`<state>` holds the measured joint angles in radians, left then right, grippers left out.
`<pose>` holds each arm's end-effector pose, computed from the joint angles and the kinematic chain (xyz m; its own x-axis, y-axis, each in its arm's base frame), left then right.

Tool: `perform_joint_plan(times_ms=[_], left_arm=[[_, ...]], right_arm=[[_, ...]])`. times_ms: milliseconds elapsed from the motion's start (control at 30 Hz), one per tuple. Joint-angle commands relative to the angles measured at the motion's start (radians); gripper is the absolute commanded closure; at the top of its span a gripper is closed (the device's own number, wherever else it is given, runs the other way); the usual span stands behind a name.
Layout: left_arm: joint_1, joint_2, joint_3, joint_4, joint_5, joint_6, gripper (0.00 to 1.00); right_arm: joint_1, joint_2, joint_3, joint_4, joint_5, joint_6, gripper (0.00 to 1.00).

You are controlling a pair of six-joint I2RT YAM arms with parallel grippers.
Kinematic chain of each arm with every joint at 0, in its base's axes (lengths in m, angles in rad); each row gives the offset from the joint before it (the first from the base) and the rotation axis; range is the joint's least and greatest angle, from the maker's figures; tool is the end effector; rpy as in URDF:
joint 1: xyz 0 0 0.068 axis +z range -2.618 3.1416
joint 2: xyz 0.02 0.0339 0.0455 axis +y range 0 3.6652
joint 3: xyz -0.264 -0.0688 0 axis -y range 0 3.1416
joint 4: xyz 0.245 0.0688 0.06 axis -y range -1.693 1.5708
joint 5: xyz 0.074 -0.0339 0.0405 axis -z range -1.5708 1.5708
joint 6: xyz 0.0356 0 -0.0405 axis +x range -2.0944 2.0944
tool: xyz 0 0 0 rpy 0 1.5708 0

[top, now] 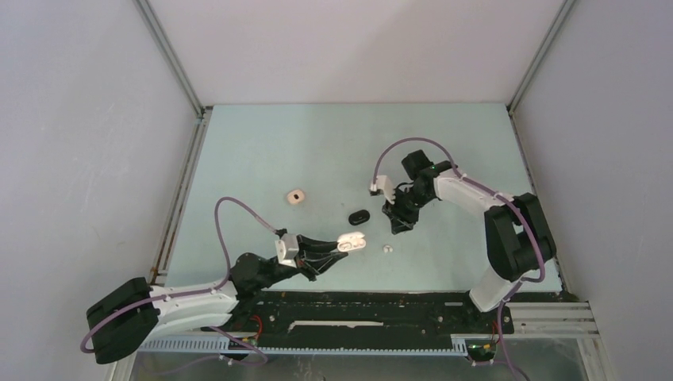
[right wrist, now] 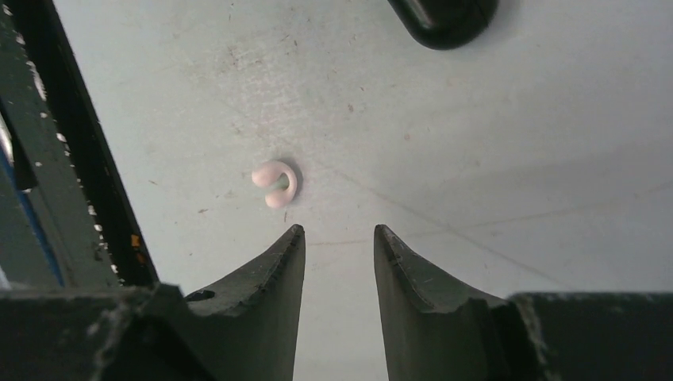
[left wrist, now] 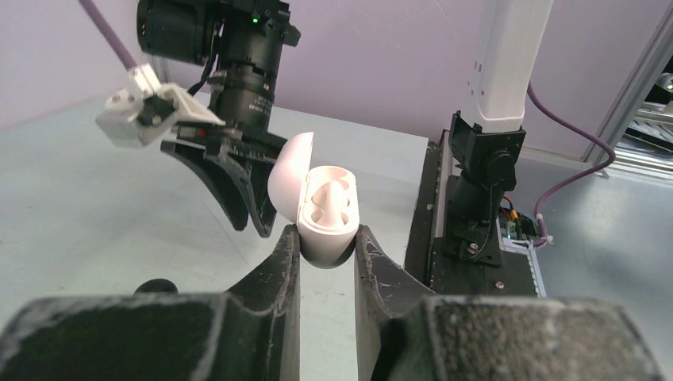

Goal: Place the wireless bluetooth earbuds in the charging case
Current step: Pick up the earbud from the center of the board.

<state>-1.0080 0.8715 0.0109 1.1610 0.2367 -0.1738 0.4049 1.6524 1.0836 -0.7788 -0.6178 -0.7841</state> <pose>0.0778 -0.1390 0.2010 -0.0073 -0.3034 -0.9528 0.9548 0.2810 -0.0968 0.2704 0.1383 0.1947 -0.3246 -0.7654 -0.5556 -0.9438 0.2234 0.2436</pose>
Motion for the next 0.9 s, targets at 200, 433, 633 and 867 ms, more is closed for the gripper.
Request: perform_joint_plan(times_ms=[200,433,633,867], left_arm=[[0.006,-0.010,-0.080,-0.011,-0.017,0.022,1.00],[0.006,0.001,-0.073,-0.012,-0.014,0.022,1.00],[0.005,0.014,-0.070,-0.011,-0.009,0.020,1.00],[0.006,0.019,-0.066,-0.013,-0.007,0.021,1.00]], right_arm=[[0.126,0.123,0.018,0.073,0.142,-0.042,0.60],[0.143,0.149,0.017,0.058,0.122,-0.049,0.60],[0.145,0.162,0.038,0.012,0.073,-0.059,0.60],[0.149,0.171,0.047,-0.036,0.022,-0.074,0.60]])
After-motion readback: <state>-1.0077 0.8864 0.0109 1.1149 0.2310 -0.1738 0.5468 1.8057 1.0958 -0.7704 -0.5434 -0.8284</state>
